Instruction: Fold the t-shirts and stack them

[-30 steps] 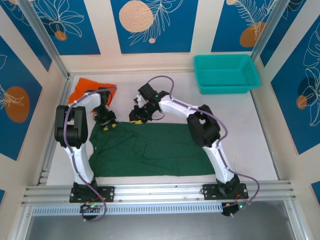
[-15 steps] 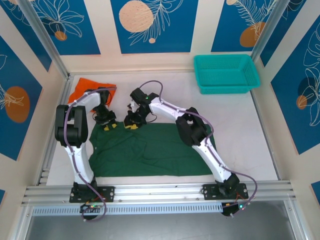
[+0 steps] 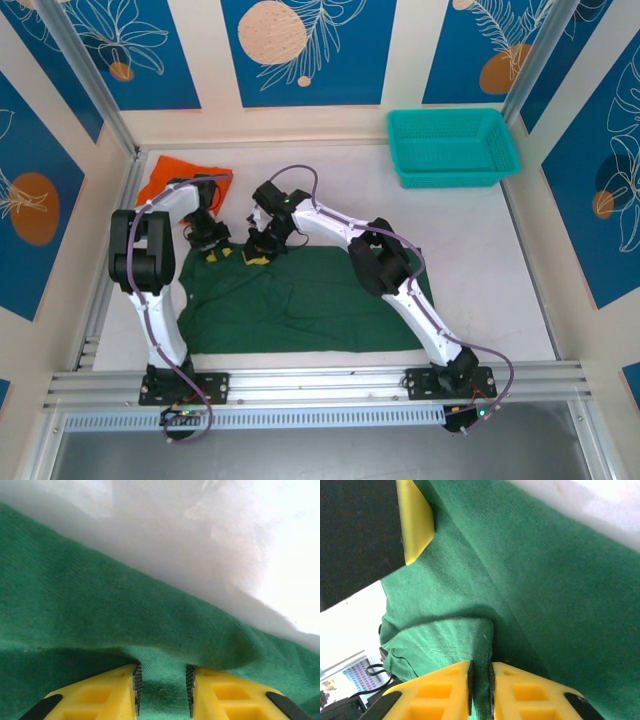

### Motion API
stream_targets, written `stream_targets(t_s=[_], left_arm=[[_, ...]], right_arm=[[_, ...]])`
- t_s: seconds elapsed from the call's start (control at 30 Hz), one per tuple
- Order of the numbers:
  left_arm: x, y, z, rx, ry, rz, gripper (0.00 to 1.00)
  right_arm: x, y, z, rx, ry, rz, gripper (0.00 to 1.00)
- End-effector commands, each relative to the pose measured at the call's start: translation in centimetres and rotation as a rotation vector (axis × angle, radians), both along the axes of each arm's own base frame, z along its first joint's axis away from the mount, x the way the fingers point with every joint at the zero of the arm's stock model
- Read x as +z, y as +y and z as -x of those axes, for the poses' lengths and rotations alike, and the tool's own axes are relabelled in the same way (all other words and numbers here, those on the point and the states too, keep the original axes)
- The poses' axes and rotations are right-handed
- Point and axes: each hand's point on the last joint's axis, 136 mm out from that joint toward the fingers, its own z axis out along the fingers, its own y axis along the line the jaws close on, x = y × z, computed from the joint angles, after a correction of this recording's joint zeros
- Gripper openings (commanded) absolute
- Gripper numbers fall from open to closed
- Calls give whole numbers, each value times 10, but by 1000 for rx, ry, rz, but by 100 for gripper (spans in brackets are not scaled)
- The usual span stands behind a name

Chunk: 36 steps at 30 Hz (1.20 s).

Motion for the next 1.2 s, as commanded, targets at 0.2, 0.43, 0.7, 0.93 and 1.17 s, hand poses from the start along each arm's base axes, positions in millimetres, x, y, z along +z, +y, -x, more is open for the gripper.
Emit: stream_targets(t_s=[0.2, 0.43, 0.7, 0.93, 1.17], left_arm=[[-4, 13, 3, 31, 39, -21, 31], [-6, 17, 1, 49, 38, -24, 31], [-8, 18, -2, 59, 37, -19, 31], [-8, 18, -4, 57, 35, -21, 33], [-5, 17, -7, 57, 29, -14, 36]], right_arm=[[33, 2, 12, 88, -53, -115, 5], [46, -10, 30, 171, -106, -185, 2], [41, -23, 63, 259, -128, -179, 6], [33, -52, 74, 247, -202, -109, 22], [39, -82, 64, 155, -233, -91, 30]])
